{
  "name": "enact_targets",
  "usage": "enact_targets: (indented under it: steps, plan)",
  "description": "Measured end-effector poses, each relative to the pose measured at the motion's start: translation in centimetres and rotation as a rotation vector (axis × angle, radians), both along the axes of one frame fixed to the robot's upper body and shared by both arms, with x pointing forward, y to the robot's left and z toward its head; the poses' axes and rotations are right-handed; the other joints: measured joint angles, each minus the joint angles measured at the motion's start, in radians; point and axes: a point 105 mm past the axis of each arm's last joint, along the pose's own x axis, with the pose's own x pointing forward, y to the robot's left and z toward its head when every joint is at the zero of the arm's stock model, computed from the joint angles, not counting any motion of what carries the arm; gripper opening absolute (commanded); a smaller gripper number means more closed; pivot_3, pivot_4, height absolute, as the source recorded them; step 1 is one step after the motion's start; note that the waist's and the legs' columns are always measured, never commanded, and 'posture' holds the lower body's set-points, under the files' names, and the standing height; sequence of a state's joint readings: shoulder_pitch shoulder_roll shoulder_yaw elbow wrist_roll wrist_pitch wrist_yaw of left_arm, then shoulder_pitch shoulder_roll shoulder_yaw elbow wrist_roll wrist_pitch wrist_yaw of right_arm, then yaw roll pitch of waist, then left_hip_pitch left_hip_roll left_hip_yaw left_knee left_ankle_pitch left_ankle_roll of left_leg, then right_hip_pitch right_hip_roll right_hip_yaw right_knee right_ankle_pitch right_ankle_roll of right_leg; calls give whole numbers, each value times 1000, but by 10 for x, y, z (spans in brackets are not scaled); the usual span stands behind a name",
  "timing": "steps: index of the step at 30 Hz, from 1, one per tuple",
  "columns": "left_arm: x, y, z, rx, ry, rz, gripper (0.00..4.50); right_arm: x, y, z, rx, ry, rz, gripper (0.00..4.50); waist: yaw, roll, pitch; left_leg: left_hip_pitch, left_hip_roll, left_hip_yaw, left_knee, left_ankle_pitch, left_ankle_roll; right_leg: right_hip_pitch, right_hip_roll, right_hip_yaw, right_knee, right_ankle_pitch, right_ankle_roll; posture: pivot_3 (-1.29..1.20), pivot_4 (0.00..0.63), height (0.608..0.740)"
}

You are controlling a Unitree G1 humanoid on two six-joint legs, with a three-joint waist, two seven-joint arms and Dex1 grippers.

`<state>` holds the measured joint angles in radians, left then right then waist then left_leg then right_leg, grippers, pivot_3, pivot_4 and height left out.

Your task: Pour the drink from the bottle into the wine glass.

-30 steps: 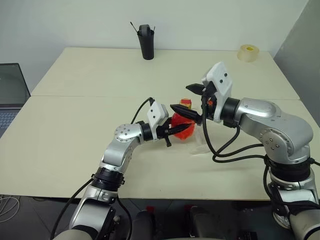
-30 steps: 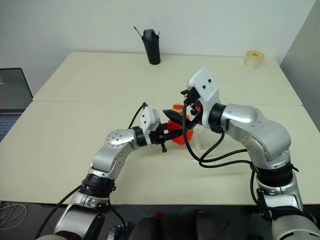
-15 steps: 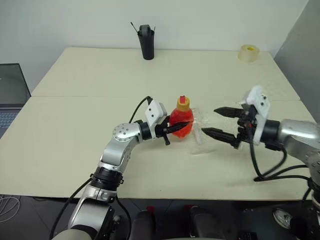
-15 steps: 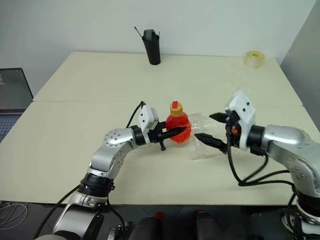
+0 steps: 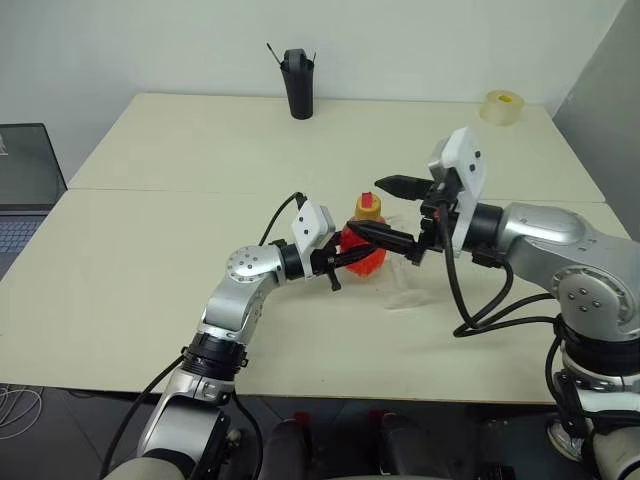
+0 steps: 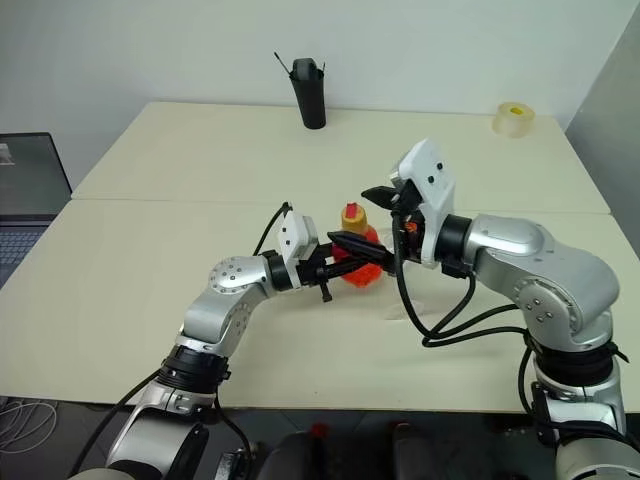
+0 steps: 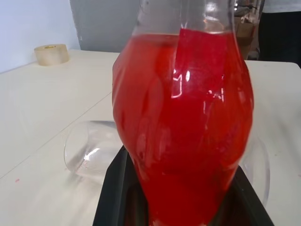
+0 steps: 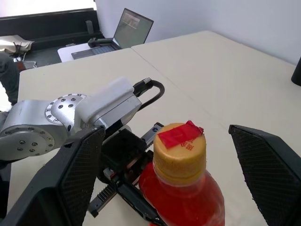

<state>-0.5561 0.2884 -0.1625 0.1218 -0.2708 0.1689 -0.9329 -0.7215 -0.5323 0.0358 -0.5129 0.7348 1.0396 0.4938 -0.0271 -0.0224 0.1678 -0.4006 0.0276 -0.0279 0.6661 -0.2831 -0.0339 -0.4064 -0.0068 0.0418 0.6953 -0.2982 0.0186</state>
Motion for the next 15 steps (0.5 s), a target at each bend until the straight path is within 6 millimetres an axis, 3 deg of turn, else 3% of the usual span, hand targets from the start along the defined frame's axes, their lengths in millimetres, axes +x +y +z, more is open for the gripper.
enact_targets:
  steps: [9, 15]
  plan:
    - [-1, -1, 1, -5, -4, 3, 791, 29, 0, 1, -3, -15, -80, 4500, -2, 0, 0, 0, 0, 0, 0, 0, 0, 0, 1, 0, 1, 0, 0, 0, 150, 740]
    - [0, -1, 1, -5, -4, 10, 791, 32, 2, 1, -7, -22, -82, 4500, -2, 0, 0, 0, 0, 0, 0, 0, 0, 0, 0, 0, 0, 0, 0, 0, 150, 740]
